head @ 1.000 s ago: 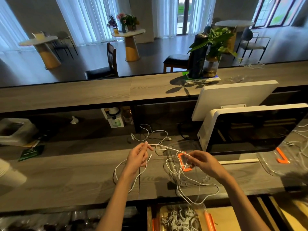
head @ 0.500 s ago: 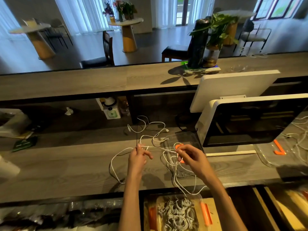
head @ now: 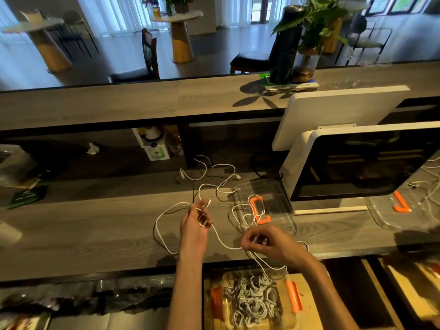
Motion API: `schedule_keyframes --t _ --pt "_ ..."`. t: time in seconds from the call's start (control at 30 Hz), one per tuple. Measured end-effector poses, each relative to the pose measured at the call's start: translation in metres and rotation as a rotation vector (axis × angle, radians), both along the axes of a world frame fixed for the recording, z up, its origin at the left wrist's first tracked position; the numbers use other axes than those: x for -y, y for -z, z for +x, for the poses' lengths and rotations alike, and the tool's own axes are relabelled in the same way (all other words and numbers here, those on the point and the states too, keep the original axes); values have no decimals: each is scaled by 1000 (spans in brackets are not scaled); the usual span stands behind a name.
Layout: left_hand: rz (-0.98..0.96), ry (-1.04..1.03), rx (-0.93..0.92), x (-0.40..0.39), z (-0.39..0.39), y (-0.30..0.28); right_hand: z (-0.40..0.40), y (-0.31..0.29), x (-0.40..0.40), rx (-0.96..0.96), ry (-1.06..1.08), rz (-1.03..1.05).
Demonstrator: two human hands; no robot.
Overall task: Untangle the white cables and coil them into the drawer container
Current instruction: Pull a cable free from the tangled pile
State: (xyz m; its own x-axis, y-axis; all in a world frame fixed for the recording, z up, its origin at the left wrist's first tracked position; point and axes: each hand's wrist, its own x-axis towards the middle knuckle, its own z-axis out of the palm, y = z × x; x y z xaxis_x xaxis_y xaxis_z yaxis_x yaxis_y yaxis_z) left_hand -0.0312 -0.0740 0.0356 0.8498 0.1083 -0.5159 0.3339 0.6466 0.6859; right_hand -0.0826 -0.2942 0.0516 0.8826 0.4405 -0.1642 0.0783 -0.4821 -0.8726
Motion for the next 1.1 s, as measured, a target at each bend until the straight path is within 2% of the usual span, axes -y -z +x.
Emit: schedule_keyframes --t 0.1,0.23,0.37,0.53,0.73,0.9,1.1 --pt "200 183 9 9 -4 -1 1 -3 -6 -29 20 86" --pt "435 560 37 22 -9 -10 7 -2 -12 18 252 233" --pt "345 828 87 27 -13 -15 12 7 -11 174 467 168" --pt "344 1001 259 25 -14 -17 13 14 -2 195 572 182" --pt "385 849 280 20 -9 -14 11 15 7 192 554 194" --pt "310 404 202 15 -3 -15 10 13 21 191 587 191" --pt "-183 55 188 16 4 -18 6 21 20 38 393 66"
